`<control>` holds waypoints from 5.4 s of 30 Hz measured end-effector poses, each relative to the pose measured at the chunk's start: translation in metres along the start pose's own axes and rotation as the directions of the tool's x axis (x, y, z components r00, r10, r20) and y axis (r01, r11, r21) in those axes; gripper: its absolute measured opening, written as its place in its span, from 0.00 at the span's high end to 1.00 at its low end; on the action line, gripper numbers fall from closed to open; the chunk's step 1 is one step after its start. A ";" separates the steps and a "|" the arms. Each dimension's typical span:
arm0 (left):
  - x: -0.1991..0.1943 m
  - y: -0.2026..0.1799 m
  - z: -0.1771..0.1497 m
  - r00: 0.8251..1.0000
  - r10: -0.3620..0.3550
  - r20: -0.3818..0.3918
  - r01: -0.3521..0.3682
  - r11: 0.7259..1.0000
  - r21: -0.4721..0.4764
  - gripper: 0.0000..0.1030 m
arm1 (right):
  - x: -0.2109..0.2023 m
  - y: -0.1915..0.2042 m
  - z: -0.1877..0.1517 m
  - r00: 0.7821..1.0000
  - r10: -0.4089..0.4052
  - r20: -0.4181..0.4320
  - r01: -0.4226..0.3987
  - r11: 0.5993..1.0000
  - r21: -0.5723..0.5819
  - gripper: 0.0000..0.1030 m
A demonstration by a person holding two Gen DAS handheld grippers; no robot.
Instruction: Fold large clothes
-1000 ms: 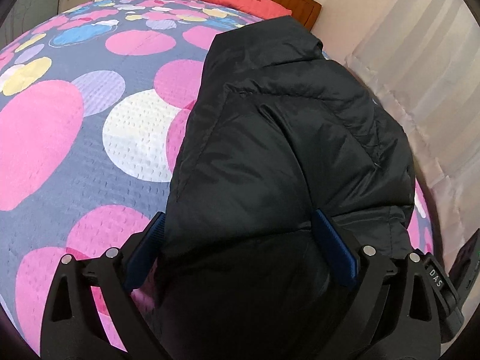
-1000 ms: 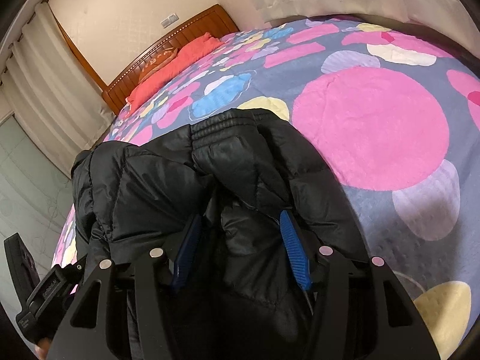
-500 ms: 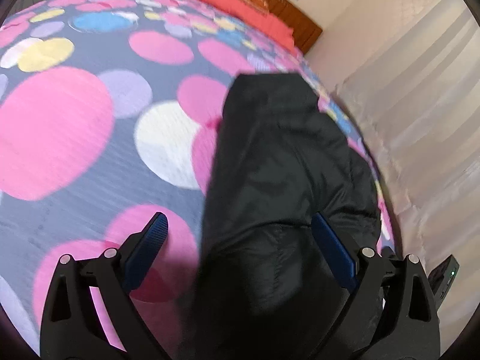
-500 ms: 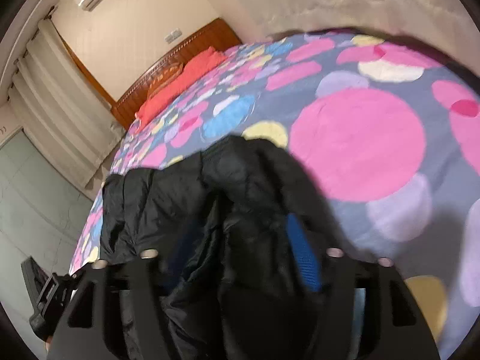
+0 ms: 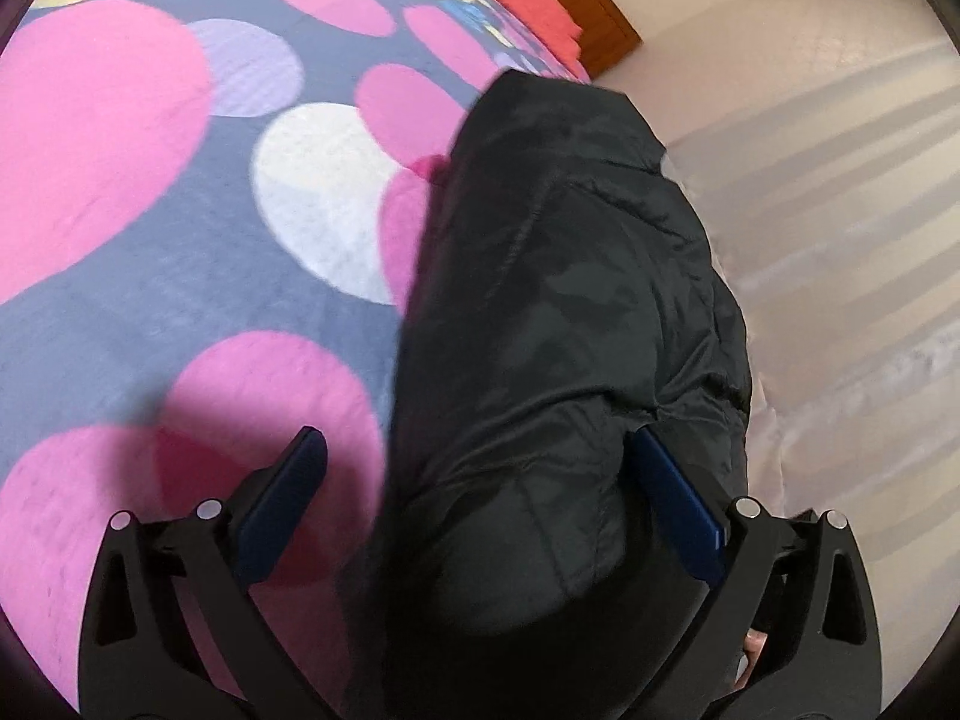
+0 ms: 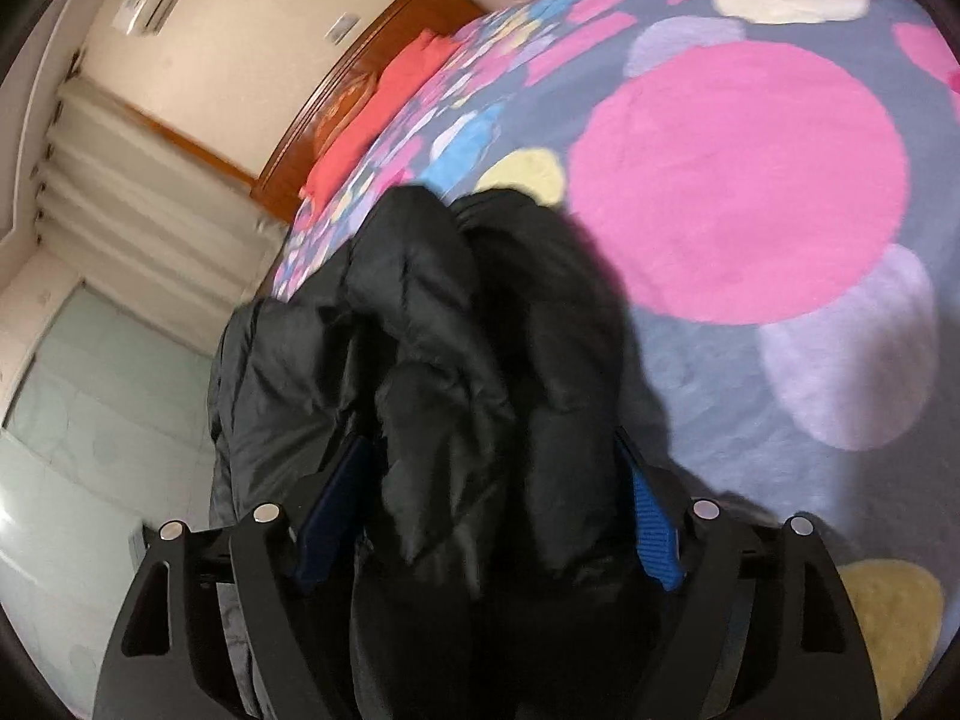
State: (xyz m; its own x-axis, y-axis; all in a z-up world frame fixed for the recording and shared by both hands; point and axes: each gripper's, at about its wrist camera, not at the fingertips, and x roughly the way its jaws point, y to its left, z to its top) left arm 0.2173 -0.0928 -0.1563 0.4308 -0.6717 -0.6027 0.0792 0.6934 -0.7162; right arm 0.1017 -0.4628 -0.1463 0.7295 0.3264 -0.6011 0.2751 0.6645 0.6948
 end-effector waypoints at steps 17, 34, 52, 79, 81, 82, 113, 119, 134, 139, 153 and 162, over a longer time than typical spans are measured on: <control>0.028 -0.055 -0.003 0.991 -0.033 -0.131 0.058 0.979 0.195 0.04 | 0.014 0.032 -0.015 0.999 -0.032 -0.026 0.028 0.991 -0.131 0.45; -0.028 -0.061 0.015 1.000 -0.016 -0.005 0.017 0.968 0.250 0.07 | 0.037 0.094 -0.026 0.996 0.094 -0.003 -0.093 0.980 -0.175 0.61; -0.042 0.019 0.110 0.993 0.114 0.039 -0.119 0.975 0.186 0.09 | 0.157 0.153 -0.011 0.985 0.129 -0.113 -0.144 0.980 -0.139 0.61; -0.100 0.062 0.065 0.992 0.067 0.106 -0.083 0.985 0.150 0.04 | 0.101 0.137 -0.047 0.994 0.027 -0.105 -0.045 0.985 -0.169 0.25; -0.099 0.069 0.052 0.994 0.053 0.090 -0.065 0.989 0.134 0.03 | 0.102 0.131 -0.053 0.992 0.036 -0.121 -0.053 0.989 -0.140 0.24; -0.098 0.069 0.048 0.994 0.056 0.092 -0.068 0.990 0.127 0.02 | 0.104 0.128 -0.054 0.990 0.046 -0.131 -0.062 0.991 -0.119 0.23; -0.102 0.072 0.037 0.997 0.038 0.069 -0.046 0.993 0.111 0.26 | 0.094 0.117 -0.080 0.978 0.153 -0.142 -0.162 0.985 -0.054 0.59; -0.111 0.073 0.038 0.997 0.036 0.061 -0.042 0.994 0.105 0.21 | 0.085 0.120 -0.076 0.983 0.127 -0.133 -0.138 0.987 -0.076 0.45; -0.085 0.068 0.099 0.996 0.060 0.073 -0.068 0.991 0.112 0.16 | 0.105 0.135 -0.007 0.994 0.096 -0.048 -0.101 0.989 -0.108 0.33; -0.070 0.063 0.108 0.991 0.120 0.066 -0.127 0.985 0.117 0.15 | 0.142 0.138 0.003 0.996 0.039 -0.084 -0.049 0.991 -0.123 0.37; -0.064 0.064 0.106 0.984 0.164 0.068 -0.172 0.977 0.129 0.13 | 0.148 0.126 -0.005 0.996 0.020 -0.091 -0.029 0.995 -0.098 0.45; -0.090 0.051 0.077 0.969 0.212 0.130 -0.233 0.957 0.175 0.12 | 0.106 0.128 -0.025 0.998 0.030 -0.055 -0.034 0.996 -0.085 0.39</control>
State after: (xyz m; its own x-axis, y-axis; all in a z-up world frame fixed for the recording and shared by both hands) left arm 0.2521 0.0228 -0.1111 0.5511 -0.4699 -0.6895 0.1329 0.8652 -0.4834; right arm 0.1984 -0.3262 -0.1306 0.7020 0.3823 -0.6009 0.1956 0.7078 0.6788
